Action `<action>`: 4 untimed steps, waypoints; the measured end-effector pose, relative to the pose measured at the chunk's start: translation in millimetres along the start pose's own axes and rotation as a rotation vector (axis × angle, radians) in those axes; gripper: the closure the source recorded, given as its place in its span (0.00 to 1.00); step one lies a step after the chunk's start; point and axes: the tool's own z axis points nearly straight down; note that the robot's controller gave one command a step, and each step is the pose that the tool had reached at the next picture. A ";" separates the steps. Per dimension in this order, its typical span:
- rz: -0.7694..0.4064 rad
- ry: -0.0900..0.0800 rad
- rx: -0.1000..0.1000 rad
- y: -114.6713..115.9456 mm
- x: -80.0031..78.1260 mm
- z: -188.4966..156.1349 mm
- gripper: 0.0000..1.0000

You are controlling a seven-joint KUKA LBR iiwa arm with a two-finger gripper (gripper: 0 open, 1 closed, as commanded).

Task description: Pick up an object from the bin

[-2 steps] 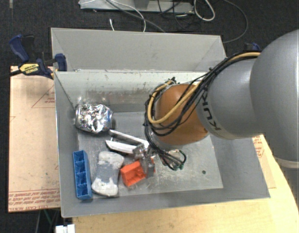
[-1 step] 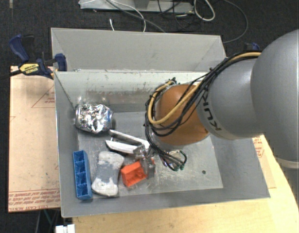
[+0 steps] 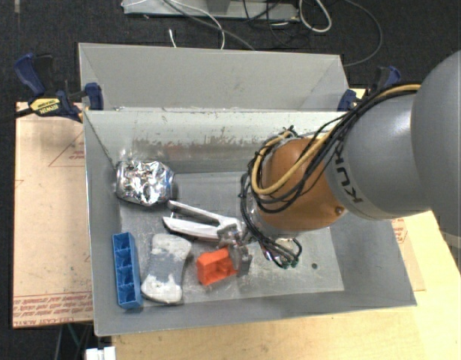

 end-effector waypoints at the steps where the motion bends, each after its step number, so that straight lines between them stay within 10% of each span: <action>1: -0.016 0.032 0.005 17.3 -14.5 -83.0 1.00; 2: -0.014 0.012 0.002 19.2 -5.7 -12.0 1.00; 3: -0.017 0.013 0.003 42.0 -9.4 -35.6 0.00; 4: -0.016 0.010 0.004 52.0 -12.4 -58.8 1.00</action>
Offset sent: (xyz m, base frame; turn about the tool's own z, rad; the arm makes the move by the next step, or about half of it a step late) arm -0.0038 0.0194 -0.0131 -0.0135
